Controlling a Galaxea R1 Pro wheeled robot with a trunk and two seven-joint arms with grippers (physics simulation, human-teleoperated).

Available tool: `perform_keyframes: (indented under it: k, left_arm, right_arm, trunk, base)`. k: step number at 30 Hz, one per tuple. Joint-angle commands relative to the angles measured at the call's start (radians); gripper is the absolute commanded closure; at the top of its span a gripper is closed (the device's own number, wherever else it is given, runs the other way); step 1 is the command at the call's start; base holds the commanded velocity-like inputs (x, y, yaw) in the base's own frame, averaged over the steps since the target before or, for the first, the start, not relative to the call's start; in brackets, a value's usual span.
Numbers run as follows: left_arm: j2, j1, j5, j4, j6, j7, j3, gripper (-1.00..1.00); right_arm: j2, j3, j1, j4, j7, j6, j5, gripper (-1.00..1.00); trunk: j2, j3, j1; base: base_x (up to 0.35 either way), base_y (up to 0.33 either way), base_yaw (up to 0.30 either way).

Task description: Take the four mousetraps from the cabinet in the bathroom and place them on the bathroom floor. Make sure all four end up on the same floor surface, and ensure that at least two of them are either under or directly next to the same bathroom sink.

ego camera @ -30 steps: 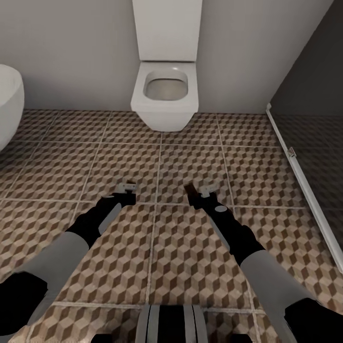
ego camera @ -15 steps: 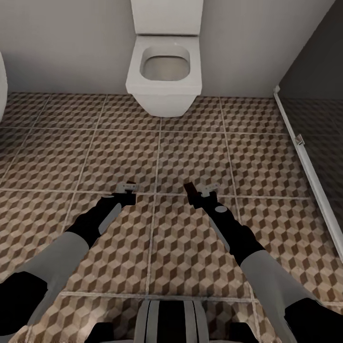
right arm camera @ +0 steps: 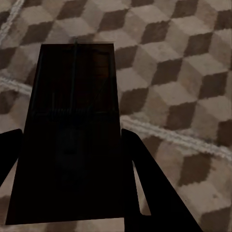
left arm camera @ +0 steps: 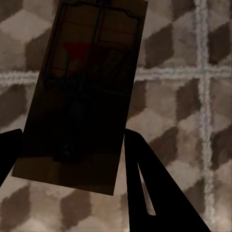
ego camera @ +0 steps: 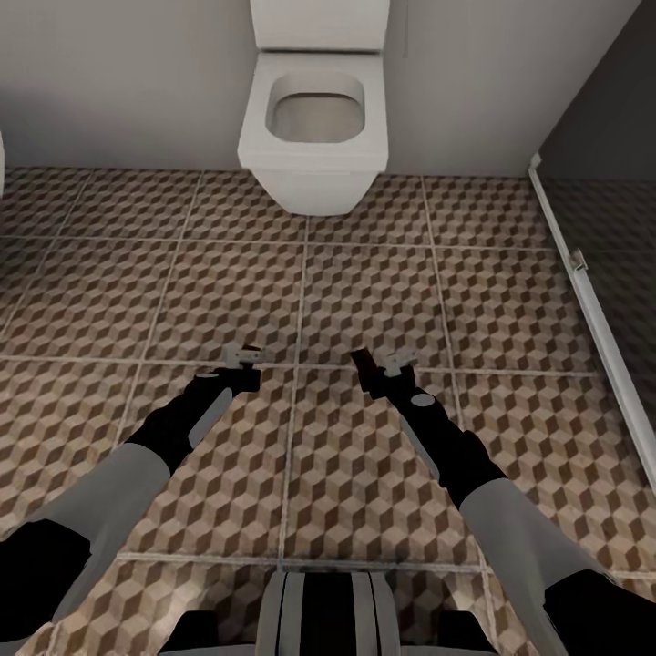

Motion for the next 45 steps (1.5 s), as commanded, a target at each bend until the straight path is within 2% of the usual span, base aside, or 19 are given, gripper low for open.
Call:
perform_keyframes:
  k: [1, 8, 19, 31, 38, 45]
  left_arm:
    - [0.002, -0.001, 0.007, -0.002, 0.003, 0.010, -0.007, 1.00]
    - [0.002, -0.001, 0.007, 0.001, 0.003, 0.009, -0.007, 1.00]
    - [0.002, -0.001, 0.007, 0.005, 0.003, 0.009, -0.007, 1.00]
    - [0.002, -0.001, 0.005, 0.021, 0.003, 0.007, -0.007, 1.00]
    - [0.002, -0.001, 0.005, 0.028, 0.002, 0.007, -0.007, 1.00]
    - [0.002, -0.001, 0.005, 0.031, 0.002, 0.007, -0.007, 1.00]
  right_arm:
    - [0.000, 0.003, 0.000, -0.001, -0.008, 0.005, -0.007, 1.00]
    - [0.000, 0.003, 0.000, 0.001, -0.008, 0.005, -0.007, 1.00]
    - [0.000, 0.003, 0.000, 0.003, -0.008, 0.004, -0.009, 1.00]
    - [0.001, 0.004, 0.000, 0.003, -0.008, 0.003, -0.009, 1.00]
    - [0.001, 0.004, 0.000, 0.011, -0.008, 0.003, -0.009, 1.00]
    - [0.001, 0.003, 0.000, 0.035, -0.008, -0.053, -0.009, 1.00]
  trunk:
    - [0.000, -0.002, 0.000]
    - [0.000, -0.011, 0.000]
    - [0.000, -0.012, 0.000]
    - [0.000, -0.012, 0.000]
    - [0.000, -0.012, 0.000]
    - [0.000, -0.012, 0.000]
  base:
    - [0.056, 0.023, 0.000]
    - [0.234, 0.097, 0.000]
    - [0.301, 0.072, 0.000]
    - [0.284, -0.123, 0.000]
    - [0.141, -0.080, 0.000]
    - [0.103, 0.015, 0.000]
